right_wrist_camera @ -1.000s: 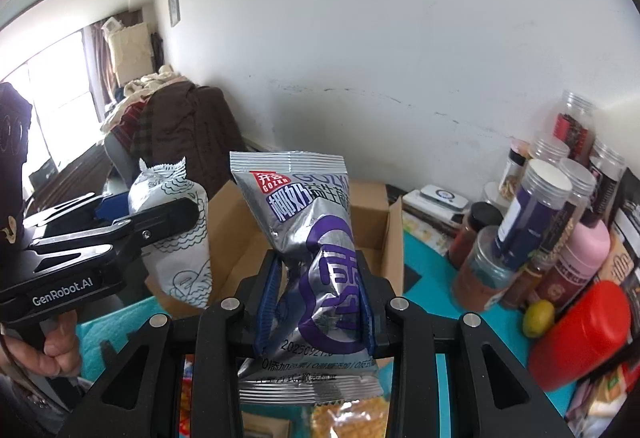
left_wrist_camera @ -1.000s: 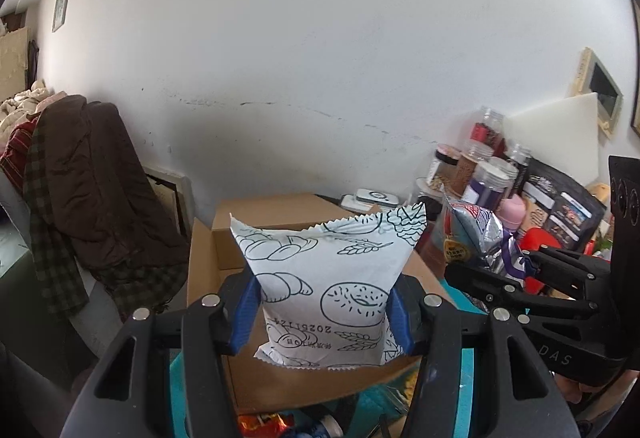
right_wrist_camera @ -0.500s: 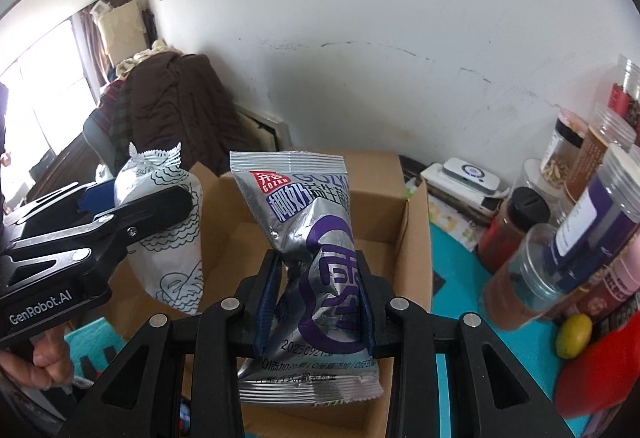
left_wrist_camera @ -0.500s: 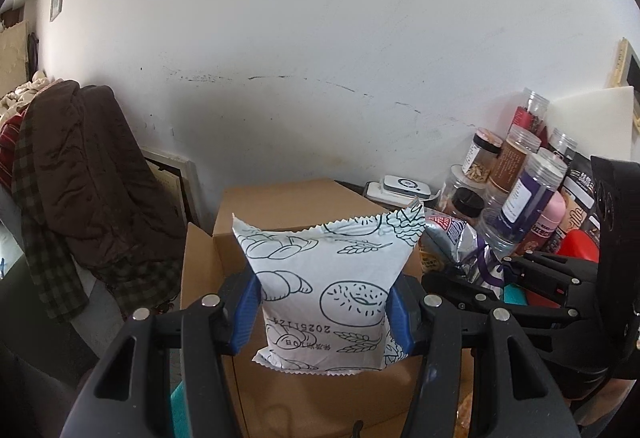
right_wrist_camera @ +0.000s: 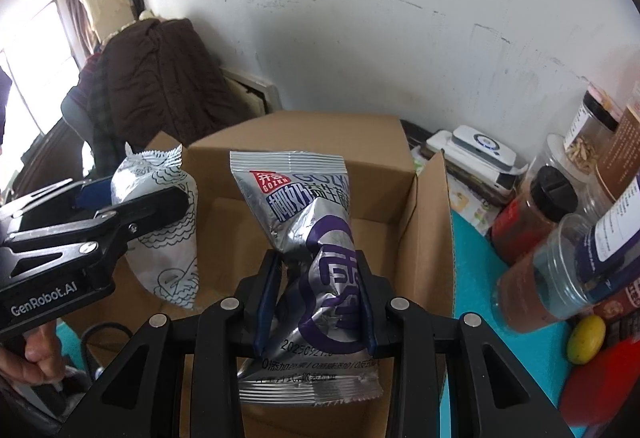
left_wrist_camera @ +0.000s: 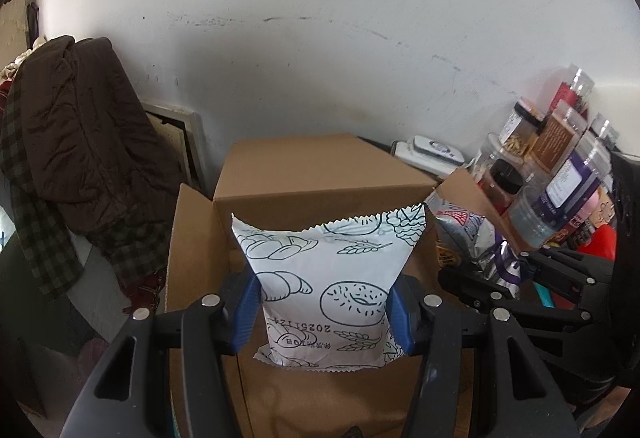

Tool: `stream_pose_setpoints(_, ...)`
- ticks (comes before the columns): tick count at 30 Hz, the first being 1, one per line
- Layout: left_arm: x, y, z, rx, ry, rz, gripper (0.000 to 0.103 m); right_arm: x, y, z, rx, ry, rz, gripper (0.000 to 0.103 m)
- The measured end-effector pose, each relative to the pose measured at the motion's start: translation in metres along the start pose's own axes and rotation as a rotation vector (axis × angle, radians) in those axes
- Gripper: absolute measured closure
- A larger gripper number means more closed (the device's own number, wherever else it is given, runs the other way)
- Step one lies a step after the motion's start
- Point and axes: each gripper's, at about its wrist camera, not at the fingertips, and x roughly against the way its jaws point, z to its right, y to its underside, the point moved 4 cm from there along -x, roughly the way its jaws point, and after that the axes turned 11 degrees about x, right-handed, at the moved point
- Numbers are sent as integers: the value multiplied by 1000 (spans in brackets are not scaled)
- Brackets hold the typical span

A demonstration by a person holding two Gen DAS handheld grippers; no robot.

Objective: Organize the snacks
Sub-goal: 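Lift both held packets and carry them over the open cardboard box, then lower both packets into the box and open both tools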

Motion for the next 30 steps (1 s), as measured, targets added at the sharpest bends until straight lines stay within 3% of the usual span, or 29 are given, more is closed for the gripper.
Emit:
stream_pose_setpoints(3, -12, 4, -3, -5, -32, -32, 49, -7, 4, -1, 15, 32, -27, 69)
stream_pose_setpoints(13, -28, 16, -12, -11, -83, -84, 49, -23, 14, 2, 16, 24, -86, 68)
stream_pose_setpoints(17, -34, 19, -13, -26, -121, -106, 49, -22, 14, 2, 16, 25, -93, 62)
stream_pose_setpoints(19, -37, 21, -14, -27, -143, -123, 49, -22, 13, 1, 20, 39, -97, 54)
stream_pose_setpoints(22, -39, 23, -16, -18, -170, -140, 48, -18, 13, -2, 28, 56, -96, 53)
stream_pose_setpoints(25, -34, 23, -17, -18, -180, -125, 44, -13, 13, -2, 28, 68, -99, 52)
stream_pose_setpoints(27, -28, 20, -16, -26, -194, -94, 35, -11, 14, -1, 16, 68, -104, 48)
stream_pose_setpoints(30, -18, 15, -16, -24, -195, -68, 34, -6, 15, 0, 1, 70, -105, 48)
